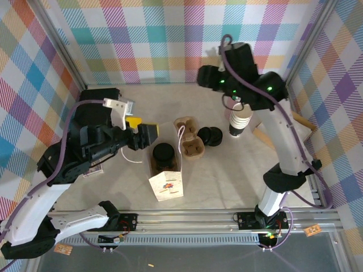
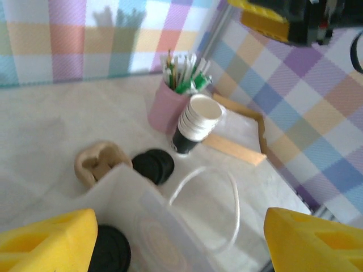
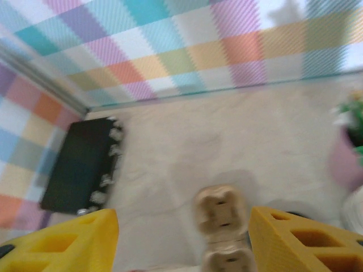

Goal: Pack the takeout coffee

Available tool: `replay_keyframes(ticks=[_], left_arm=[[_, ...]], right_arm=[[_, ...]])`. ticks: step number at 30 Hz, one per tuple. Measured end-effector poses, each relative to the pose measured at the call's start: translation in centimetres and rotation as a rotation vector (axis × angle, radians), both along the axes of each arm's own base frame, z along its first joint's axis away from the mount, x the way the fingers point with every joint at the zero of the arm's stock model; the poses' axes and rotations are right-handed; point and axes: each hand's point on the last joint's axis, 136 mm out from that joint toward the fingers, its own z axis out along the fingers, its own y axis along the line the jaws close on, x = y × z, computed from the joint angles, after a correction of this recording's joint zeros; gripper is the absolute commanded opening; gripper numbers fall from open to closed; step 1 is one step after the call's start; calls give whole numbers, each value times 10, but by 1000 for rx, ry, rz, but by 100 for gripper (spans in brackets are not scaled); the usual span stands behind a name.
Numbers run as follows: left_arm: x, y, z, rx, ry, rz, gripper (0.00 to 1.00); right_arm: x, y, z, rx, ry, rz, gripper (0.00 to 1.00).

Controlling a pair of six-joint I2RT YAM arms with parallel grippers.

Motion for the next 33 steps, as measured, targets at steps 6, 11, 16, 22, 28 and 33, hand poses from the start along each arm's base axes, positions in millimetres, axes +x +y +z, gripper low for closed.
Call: replay_keyframes(ticks=[6, 11, 16, 22, 28, 33], left_arm=[[54, -25, -16, 92, -2, 102, 76], [110, -71, -18, 162, 61, 134, 71], [138, -102, -20, 145, 129, 144, 66], [152, -119, -29, 132, 180, 151, 66], [166, -128, -32, 152, 193, 161, 67], [170, -118, -29, 173, 181, 178, 67]], right_arm=[[23, -49, -27, -172, 35, -17, 51], [40, -130, -81, -181, 198, -138, 35], [50, -188, -117, -127, 301, -245, 28], [78, -186, -127, -98, 294, -211, 27], [109, -200, -161, -112, 342, -239, 28], [133, -214, -188, -161, 365, -275, 27]])
